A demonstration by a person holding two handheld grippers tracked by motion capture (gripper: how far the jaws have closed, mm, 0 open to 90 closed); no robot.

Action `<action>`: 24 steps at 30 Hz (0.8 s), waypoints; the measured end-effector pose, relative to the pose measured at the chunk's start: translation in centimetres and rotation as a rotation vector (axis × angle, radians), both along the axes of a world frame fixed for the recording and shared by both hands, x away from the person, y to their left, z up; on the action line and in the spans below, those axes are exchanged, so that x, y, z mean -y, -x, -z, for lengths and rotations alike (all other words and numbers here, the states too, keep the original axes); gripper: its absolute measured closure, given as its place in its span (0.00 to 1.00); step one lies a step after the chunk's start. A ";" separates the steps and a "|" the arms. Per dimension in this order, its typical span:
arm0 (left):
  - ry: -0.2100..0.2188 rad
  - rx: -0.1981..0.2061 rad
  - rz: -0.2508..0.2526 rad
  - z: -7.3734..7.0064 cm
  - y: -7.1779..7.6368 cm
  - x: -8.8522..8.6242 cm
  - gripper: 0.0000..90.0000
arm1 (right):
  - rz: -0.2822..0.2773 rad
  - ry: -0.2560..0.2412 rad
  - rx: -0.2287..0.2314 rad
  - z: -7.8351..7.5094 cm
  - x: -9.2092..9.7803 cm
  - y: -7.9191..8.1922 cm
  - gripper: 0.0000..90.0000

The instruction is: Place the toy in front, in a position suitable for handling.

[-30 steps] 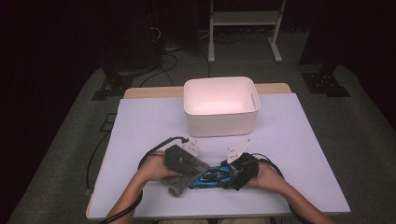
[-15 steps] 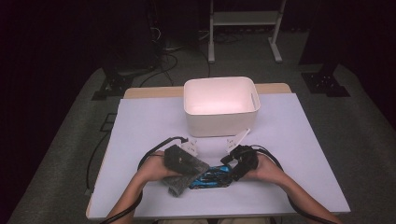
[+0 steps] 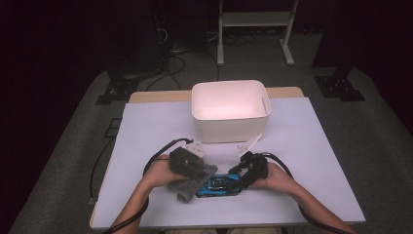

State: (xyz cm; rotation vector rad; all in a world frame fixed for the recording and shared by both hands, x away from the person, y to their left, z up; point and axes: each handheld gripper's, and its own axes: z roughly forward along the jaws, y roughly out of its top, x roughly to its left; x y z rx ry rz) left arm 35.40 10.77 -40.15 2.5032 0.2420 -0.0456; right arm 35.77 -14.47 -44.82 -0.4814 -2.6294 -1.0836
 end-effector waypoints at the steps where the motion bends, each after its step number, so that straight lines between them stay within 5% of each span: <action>1: -0.001 -0.006 0.000 -0.1 -0.1 0.0 0.87 | 0.001 0.001 0.053 -0.2 0.0 0.6 0.34; 5: -0.003 -0.021 -0.012 -0.5 -0.3 0.0 0.87 | 0.010 -0.002 0.123 -0.5 0.1 1.6 0.35; 13: 0.011 -0.088 0.003 -1.1 -0.3 0.2 0.86 | 0.020 -0.006 0.421 -1.1 0.1 5.2 0.35; 18: -0.004 -0.100 0.024 -1.4 0.5 0.4 0.87 | 0.014 0.009 0.507 -1.3 0.0 6.3 0.35; 24: 0.005 -0.074 0.039 -1.7 1.1 0.2 0.88 | 0.006 0.017 0.515 -1.5 -0.2 6.6 0.32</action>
